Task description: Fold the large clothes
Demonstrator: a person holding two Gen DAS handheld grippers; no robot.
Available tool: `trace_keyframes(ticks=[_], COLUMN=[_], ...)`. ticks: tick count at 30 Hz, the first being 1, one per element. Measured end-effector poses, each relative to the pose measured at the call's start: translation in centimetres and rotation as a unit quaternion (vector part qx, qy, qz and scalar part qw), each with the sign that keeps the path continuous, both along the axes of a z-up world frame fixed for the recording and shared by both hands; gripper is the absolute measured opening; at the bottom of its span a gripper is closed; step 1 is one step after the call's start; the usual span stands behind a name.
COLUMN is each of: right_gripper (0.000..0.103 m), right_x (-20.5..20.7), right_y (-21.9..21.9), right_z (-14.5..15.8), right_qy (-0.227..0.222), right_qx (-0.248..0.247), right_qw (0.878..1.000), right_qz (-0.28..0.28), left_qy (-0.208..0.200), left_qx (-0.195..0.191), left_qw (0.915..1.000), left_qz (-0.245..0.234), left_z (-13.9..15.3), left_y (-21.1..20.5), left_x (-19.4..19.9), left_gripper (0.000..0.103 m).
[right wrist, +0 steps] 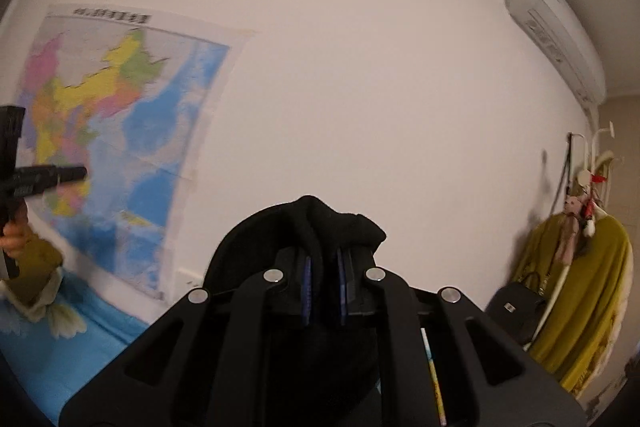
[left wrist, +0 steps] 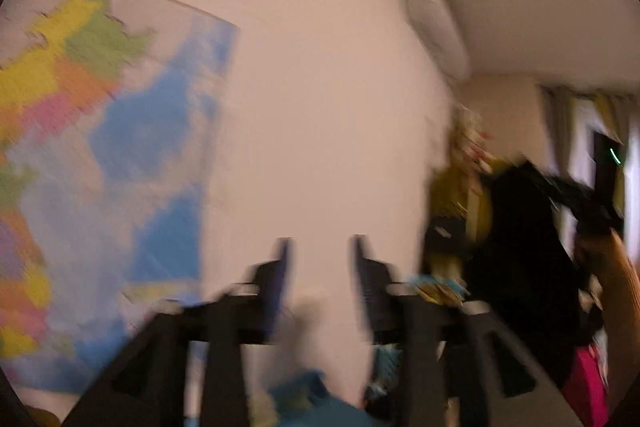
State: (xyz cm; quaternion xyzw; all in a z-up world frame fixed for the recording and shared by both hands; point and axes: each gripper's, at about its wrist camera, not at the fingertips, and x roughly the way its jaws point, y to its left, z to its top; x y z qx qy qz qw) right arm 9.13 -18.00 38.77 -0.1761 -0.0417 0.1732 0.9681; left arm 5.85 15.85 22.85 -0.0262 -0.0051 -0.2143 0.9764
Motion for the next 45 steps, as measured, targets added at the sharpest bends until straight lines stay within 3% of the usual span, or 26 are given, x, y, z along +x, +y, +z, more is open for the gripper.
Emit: trace_keyframes(ticks=[2, 5, 7, 9, 10, 15, 17, 18, 19, 20, 21, 22, 25, 29, 30, 33, 36, 40, 42, 45], right_gripper=[0.009, 0.009, 0.010, 0.009, 0.009, 0.010, 0.010, 0.010, 0.010, 0.010, 0.010, 0.010, 0.010, 0.010, 0.010, 0.010, 0.010, 0.010, 0.010, 0.010], right_x=[-1.1, -3.2, -4.3, -5.0, -5.3, -6.5, -6.6, -6.5, -6.4, -6.3, -6.2, -6.1, -6.3, -7.8, -8.4, -9.9, -11.5, -13.5, -14.7, -15.6], right_y=[-0.6, -1.9, -2.6, -3.0, -3.1, -3.6, -3.7, -3.7, -3.8, -3.9, -4.0, -4.3, -5.5, -7.1, -7.5, -8.8, -9.0, -8.5, -8.0, -7.0], right_z=[-0.6, -1.0, -1.2, -1.4, -1.6, -2.1, -2.3, -2.3, -2.4, -2.5, -2.7, -2.8, -2.6, -1.2, -0.7, 0.8, 0.8, 0.1, -0.4, -1.0], right_qy=[0.002, 0.000, 0.005, 0.007, 0.007, 0.011, 0.016, 0.018, 0.019, 0.022, 0.023, 0.024, 0.023, 0.004, -0.002, 0.000, -0.009, -0.023, -0.025, -0.018], right_qx=[0.012, 0.032, 0.046, 0.048, 0.046, 0.057, 0.056, 0.054, 0.053, 0.053, 0.053, 0.053, 0.061, 0.065, 0.064, 0.073, 0.071, 0.079, 0.082, 0.084], right_qw=[1.000, 0.999, 0.998, 0.998, 0.998, 0.997, 0.997, 0.997, 0.997, 0.997, 0.997, 0.998, 0.998, 0.998, 0.998, 0.997, 0.997, 0.995, 0.991, 0.984], right_qz=[0.016, 0.037, 0.047, 0.047, 0.042, 0.053, 0.053, 0.050, 0.047, 0.047, 0.042, 0.039, 0.026, 0.007, 0.007, 0.013, 0.027, 0.062, 0.099, 0.154], left_qy=[0.016, 0.100, 0.103, 0.121, 0.137, 0.145, 0.159, 0.161, 0.154, 0.151, 0.152, 0.151, 0.128, 0.097, 0.077, 0.033, -0.030, -0.069, -0.073, -0.046], left_qx=[0.026, 0.065, 0.105, 0.105, 0.104, 0.105, 0.093, 0.090, 0.090, 0.088, 0.085, 0.089, 0.097, 0.043, 0.031, 0.005, 0.003, 0.076, 0.108, 0.133], left_qw=[0.9994, 0.9854, 0.9800, 0.9747, 0.9702, 0.9669, 0.9580, 0.9521, 0.9516, 0.9452, 0.9409, 0.9418, 0.9598, 0.9766, 0.9833, 0.9923, 0.9960, 0.9947, 0.9911, 0.9869], left_qz=[-0.016, -0.122, -0.134, -0.156, -0.170, -0.182, -0.220, -0.244, -0.250, -0.276, -0.290, -0.287, -0.231, -0.187, -0.162, -0.119, -0.084, -0.010, 0.029, 0.079], left_z=[-2.6, -8.3, -11.2, -13.2, -13.7, -14.6, -15.3, -15.6, -15.7, -15.6, -15.6, -15.4, -13.7, -8.3, -5.9, -1.1, 3.1, 5.5, 5.9, 5.8], left_y=[-4.9, -9.6, -12.0, -14.1, -15.1, -19.4, -21.3, -22.0, -22.5, -22.7, -22.9, -22.9, -21.7, -17.2, -15.5, -11.7, -7.9, -6.3, -6.5, -5.9], left_x=[-2.7, 0.0, 1.8, 4.0, 5.3, 10.9, 12.1, 12.5, 12.3, 12.3, 11.9, 11.4, 9.3, 7.9, 6.9, 4.0, -1.9, -9.6, -12.0, -15.5], left_gripper=[0.054, 0.070, 0.078, 0.084, 0.084, 0.089, 0.092, 0.090, 0.072, 0.040, 0.021, 0.006, 0.005, 0.005, 0.005, 0.005, 0.006, 0.006, 0.006, 0.006])
